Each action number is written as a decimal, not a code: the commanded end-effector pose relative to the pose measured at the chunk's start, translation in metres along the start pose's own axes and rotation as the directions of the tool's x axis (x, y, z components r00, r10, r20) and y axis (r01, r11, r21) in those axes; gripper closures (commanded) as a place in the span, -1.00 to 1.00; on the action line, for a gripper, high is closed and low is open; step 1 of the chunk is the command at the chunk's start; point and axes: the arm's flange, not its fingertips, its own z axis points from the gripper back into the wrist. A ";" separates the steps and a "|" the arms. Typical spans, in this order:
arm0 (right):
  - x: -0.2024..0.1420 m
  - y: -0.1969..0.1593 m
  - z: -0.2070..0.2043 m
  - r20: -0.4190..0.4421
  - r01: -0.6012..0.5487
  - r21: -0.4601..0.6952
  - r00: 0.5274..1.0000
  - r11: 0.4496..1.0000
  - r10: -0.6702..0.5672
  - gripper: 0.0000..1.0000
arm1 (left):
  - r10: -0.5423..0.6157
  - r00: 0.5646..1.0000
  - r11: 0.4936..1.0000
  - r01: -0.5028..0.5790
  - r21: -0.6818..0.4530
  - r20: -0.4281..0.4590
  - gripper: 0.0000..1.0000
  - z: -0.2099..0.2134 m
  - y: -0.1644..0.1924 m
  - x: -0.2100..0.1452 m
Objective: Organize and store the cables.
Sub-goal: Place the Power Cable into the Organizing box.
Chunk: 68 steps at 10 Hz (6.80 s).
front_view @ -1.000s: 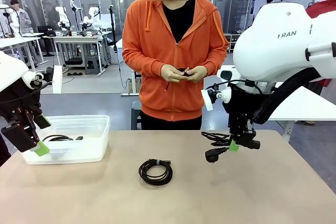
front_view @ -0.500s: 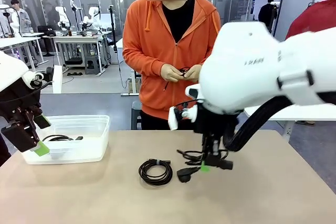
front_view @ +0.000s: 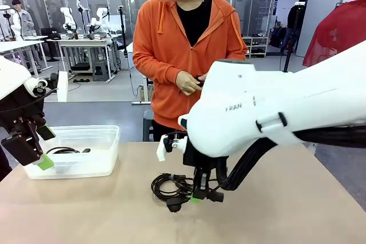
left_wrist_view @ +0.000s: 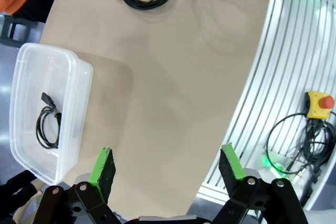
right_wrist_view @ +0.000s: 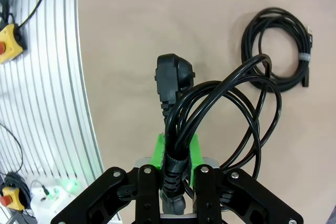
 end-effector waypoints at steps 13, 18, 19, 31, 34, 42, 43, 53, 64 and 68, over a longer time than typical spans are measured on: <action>0.025 0.022 -0.078 0.015 0.060 0.074 0.998 0.995 -0.061 -0.77 | -0.003 1.000 1.000 0.003 0.000 -0.001 -1.00 0.000 -0.001 0.000; 0.017 0.018 -0.029 0.006 0.019 0.075 1.000 0.997 -0.020 -1.00 | -0.003 1.000 1.000 0.003 0.000 -0.001 -1.00 0.000 -0.001 0.000; 0.010 0.018 -0.015 -0.011 0.023 0.055 1.000 0.998 -0.023 -1.00 | -0.003 1.000 1.000 0.003 0.000 -0.001 -1.00 0.000 -0.001 0.000; -0.226 0.001 0.236 0.247 0.296 -0.083 0.931 0.952 -0.268 -1.00 | -0.003 1.000 1.000 0.003 0.000 -0.001 -1.00 0.000 -0.001 0.000; -0.264 0.012 0.246 0.248 0.312 -0.159 0.931 0.937 -0.268 -1.00 | -0.003 1.000 1.000 0.003 0.000 -0.001 -1.00 0.000 -0.001 0.000; -0.268 0.015 0.257 0.275 0.331 -0.157 0.920 0.930 -0.281 -1.00 | -0.003 1.000 1.000 0.003 0.000 -0.001 -1.00 0.000 -0.001 0.000; -0.268 0.015 0.257 0.275 0.331 -0.157 0.920 0.930 -0.281 -1.00 | -0.003 1.000 1.000 0.003 0.000 -0.001 -1.00 0.000 -0.001 0.000; -0.268 0.015 0.257 0.275 0.331 -0.157 0.920 0.930 -0.281 -1.00 | -0.410 0.912 0.900 0.405 -0.158 0.004 -1.00 -0.108 -0.055 0.140; -0.268 0.015 0.257 0.275 0.331 -0.157 0.920 0.930 -0.281 -1.00 | -0.324 0.945 0.921 0.303 -0.246 -0.049 -1.00 -0.244 -0.096 0.196; -0.268 0.015 0.257 0.275 0.331 -0.157 0.920 0.930 -0.281 -1.00 | -0.332 0.940 0.912 0.300 -0.281 -0.075 -1.00 -0.272 -0.093 0.191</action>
